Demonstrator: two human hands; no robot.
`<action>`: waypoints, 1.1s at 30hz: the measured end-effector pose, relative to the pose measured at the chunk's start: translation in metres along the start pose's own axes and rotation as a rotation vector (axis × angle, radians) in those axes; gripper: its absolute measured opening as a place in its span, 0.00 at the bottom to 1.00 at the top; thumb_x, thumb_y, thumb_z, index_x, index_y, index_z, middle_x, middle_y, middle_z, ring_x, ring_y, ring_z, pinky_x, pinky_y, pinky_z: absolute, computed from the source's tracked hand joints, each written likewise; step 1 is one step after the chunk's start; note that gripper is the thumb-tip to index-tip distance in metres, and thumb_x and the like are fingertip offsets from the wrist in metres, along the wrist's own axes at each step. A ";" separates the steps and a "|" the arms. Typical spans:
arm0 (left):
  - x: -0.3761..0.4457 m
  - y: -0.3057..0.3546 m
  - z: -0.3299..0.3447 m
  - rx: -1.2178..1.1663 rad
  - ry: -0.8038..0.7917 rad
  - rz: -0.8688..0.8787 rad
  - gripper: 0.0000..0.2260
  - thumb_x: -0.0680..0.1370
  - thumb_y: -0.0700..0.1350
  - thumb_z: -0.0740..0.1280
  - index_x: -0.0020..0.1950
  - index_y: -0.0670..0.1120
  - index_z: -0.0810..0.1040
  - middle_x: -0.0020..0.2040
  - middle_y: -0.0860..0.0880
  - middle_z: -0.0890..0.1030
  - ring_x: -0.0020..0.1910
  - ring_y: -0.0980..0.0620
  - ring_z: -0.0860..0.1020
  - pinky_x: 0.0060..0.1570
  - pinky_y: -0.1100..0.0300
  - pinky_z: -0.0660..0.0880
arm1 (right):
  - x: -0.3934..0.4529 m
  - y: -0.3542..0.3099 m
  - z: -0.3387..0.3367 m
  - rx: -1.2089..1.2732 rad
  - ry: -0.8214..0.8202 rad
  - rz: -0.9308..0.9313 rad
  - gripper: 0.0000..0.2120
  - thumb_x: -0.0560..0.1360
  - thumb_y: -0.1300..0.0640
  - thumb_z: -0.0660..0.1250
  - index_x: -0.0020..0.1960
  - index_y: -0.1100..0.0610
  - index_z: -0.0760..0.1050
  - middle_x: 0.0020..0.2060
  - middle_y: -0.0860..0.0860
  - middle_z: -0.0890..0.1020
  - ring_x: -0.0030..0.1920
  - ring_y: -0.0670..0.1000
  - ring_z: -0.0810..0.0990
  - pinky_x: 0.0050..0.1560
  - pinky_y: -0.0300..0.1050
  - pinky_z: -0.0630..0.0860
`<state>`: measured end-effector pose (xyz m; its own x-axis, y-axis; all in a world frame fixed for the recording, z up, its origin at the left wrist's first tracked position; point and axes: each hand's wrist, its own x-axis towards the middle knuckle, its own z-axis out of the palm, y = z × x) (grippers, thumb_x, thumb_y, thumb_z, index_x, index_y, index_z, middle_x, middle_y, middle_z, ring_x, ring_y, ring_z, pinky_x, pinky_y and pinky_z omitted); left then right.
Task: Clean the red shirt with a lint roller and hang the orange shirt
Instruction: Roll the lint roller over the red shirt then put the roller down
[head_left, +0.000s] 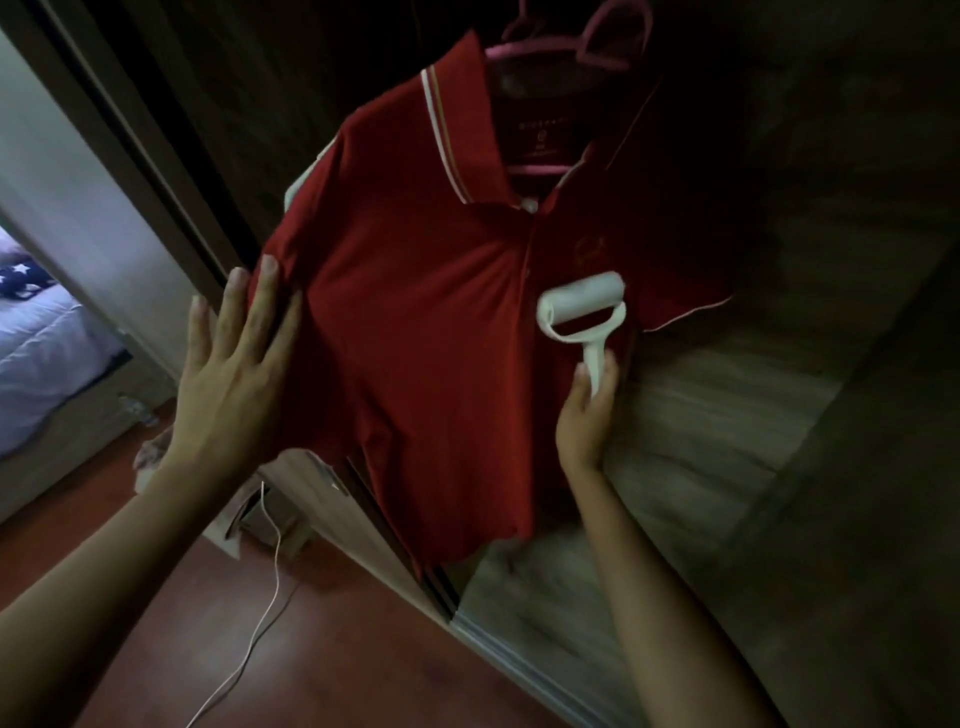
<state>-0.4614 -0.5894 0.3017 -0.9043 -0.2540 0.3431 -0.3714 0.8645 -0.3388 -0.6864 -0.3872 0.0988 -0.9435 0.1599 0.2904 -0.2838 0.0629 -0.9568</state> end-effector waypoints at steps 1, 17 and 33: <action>0.001 0.000 0.001 0.003 0.002 -0.002 0.67 0.48 0.44 0.85 0.79 0.43 0.48 0.79 0.43 0.40 0.77 0.40 0.40 0.73 0.42 0.37 | -0.006 0.009 0.000 -0.036 -0.020 -0.005 0.19 0.82 0.53 0.58 0.72 0.57 0.67 0.56 0.43 0.76 0.52 0.37 0.75 0.53 0.27 0.67; 0.006 -0.003 0.010 0.004 0.076 0.009 0.64 0.52 0.44 0.84 0.79 0.43 0.47 0.78 0.44 0.38 0.77 0.41 0.39 0.74 0.43 0.37 | -0.052 0.099 -0.013 -0.371 -0.171 0.223 0.19 0.81 0.53 0.61 0.71 0.51 0.68 0.61 0.58 0.78 0.59 0.59 0.78 0.54 0.52 0.75; 0.006 0.005 0.016 -0.027 0.071 0.010 0.65 0.52 0.43 0.84 0.79 0.43 0.46 0.78 0.43 0.38 0.77 0.41 0.39 0.74 0.43 0.38 | -0.081 -0.028 -0.017 -0.107 -0.002 -0.025 0.19 0.81 0.52 0.59 0.71 0.55 0.67 0.61 0.50 0.78 0.58 0.48 0.76 0.56 0.36 0.71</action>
<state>-0.4724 -0.5940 0.2878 -0.8905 -0.2146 0.4013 -0.3556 0.8784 -0.3193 -0.5992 -0.3855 0.1028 -0.9367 0.1551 0.3139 -0.2875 0.1714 -0.9423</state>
